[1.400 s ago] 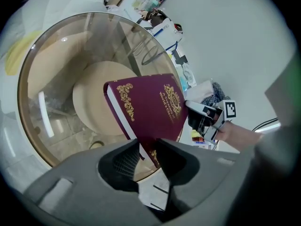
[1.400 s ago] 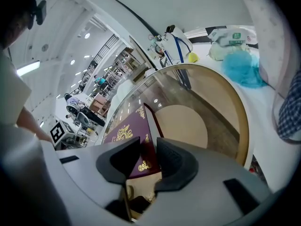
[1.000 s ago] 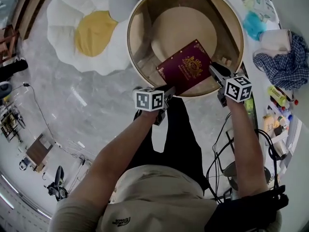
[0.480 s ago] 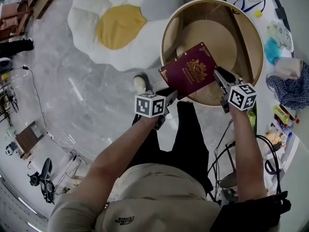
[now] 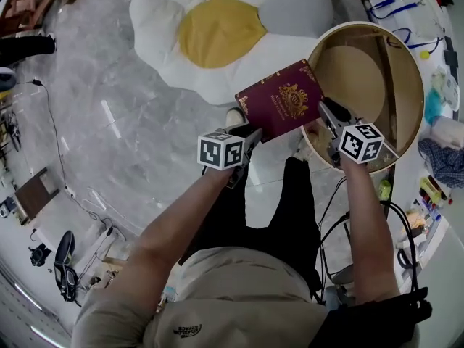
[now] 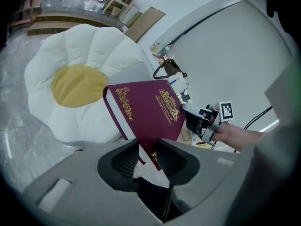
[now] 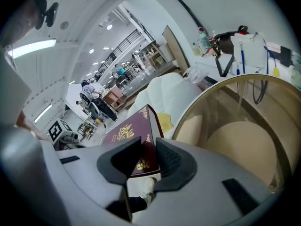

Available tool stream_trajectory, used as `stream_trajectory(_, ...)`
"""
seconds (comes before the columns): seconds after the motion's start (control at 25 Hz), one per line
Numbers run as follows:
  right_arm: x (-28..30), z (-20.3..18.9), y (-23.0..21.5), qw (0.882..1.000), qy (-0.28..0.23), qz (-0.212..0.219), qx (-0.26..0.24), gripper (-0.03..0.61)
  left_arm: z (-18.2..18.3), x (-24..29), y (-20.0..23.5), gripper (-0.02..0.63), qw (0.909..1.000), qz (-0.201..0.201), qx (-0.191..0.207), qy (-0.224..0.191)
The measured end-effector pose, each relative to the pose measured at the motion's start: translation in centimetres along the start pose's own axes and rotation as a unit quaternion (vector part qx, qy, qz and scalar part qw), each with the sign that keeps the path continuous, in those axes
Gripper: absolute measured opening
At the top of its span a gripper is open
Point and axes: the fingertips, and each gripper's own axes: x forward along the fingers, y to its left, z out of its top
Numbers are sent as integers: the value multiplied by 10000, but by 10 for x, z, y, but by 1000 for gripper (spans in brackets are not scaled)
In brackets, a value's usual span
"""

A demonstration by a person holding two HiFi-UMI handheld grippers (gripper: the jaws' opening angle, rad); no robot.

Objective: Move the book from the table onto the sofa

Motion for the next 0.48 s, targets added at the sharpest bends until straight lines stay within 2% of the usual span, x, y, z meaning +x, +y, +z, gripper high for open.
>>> stream_trajectory(0.24, 101, 11, 45, 9994, 256, 48, -247, 101, 28, -29, 102, 115, 9995, 123, -221, -178)
stream_trajectory(0.48, 190, 3, 56, 9962, 739, 30, -450, 100, 40, -27, 186, 115, 9985, 150, -440, -271)
